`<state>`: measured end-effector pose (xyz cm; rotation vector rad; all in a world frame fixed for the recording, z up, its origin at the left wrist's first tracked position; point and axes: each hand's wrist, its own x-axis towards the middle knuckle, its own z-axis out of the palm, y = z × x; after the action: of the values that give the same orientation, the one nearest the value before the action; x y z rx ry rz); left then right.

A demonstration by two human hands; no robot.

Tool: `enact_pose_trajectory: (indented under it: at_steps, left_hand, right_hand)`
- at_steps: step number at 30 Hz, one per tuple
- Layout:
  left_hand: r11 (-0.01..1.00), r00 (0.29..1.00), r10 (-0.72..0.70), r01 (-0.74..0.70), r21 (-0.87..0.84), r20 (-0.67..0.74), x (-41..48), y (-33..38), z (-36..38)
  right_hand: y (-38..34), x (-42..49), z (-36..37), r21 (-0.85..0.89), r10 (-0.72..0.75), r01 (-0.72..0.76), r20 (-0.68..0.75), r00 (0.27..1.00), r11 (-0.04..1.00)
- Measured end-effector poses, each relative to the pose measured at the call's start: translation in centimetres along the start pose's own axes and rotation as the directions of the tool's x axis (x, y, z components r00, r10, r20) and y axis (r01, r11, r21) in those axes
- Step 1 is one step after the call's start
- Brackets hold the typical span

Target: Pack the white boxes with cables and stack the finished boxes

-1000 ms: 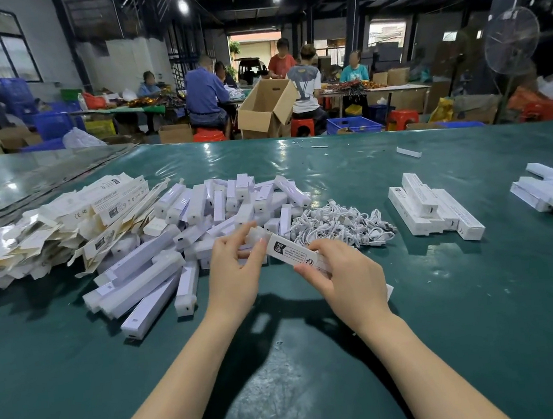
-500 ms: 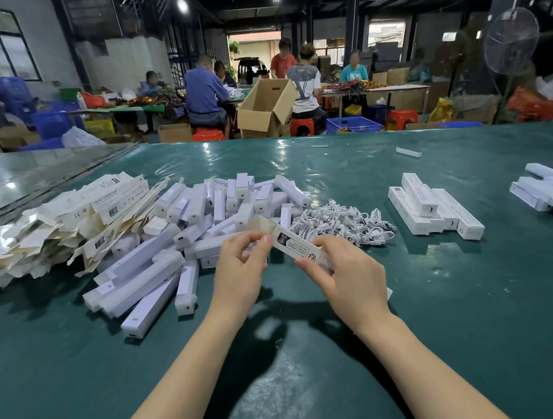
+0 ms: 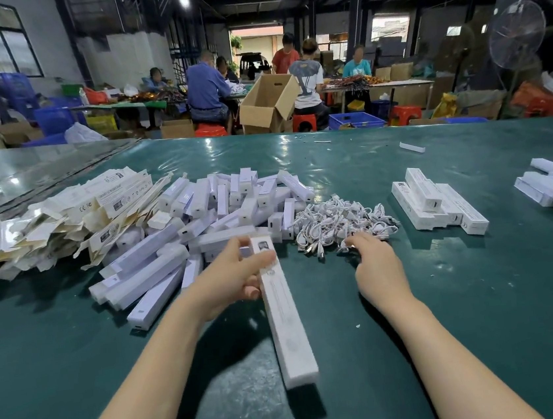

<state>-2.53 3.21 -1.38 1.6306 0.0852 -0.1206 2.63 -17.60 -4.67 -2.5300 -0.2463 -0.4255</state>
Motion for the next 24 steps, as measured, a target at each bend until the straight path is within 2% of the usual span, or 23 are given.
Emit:
enact_pose_trajectory:
  at_steps: [3,6,10,14,16,18,21,23,24]
  left_hand:
    - [0.999,0.997,-0.043,0.041,0.034,0.070,0.0,-0.6,0.6]
    - [0.999,0.999,-0.029,0.028,0.030,0.033,0.3,-1.1,1.0]
    - [1.000,0.999,-0.026,0.027,0.009,-0.019,0.5,-1.4,1.3]
    - [0.979,0.999,0.018,-0.025,-0.203,-0.035,0.6,-1.3,1.8]
    - [0.958,0.991,0.090,-0.113,-0.262,-0.101,0.8,-0.8,1.8]
    - [0.937,0.948,0.212,-0.266,-0.227,-0.238,0.8,-0.1,1.4]
    - [0.864,0.773,0.478,-0.498,0.067,-0.418,0.1,1.1,0.0]
    - [0.799,0.688,0.599,-0.548,0.247,-0.410,-0.7,1.8,-1.0]
    - [0.779,0.682,0.627,-0.545,0.309,-0.377,-1.1,2.2,-1.3]
  right_hand:
    - [0.0,0.0,-0.1,-0.041,0.024,-0.026,-0.048,0.999,0.999]
    - [0.1,-0.2,-0.3,-0.122,0.035,-0.038,-0.031,0.999,0.992]
    - [0.1,-0.1,-0.3,-0.069,0.037,-0.036,0.014,0.999,0.997]
    - [-0.1,-0.2,-0.3,-0.082,0.038,-0.040,-0.036,0.999,0.996]
    - [-0.2,-0.3,-0.4,-0.050,0.007,-0.012,-0.094,0.996,0.999]
    - [-0.5,-0.3,-0.4,0.021,-0.028,0.031,-0.155,0.987,0.999]
    - [-1.4,-0.5,-0.5,0.248,-0.024,0.088,-0.252,0.967,0.965]
    - [-2.2,-0.6,-0.6,0.516,0.073,0.068,-0.249,0.966,0.854]
    - [-2.6,-0.6,-0.7,0.644,0.124,0.044,-0.213,0.969,0.764]
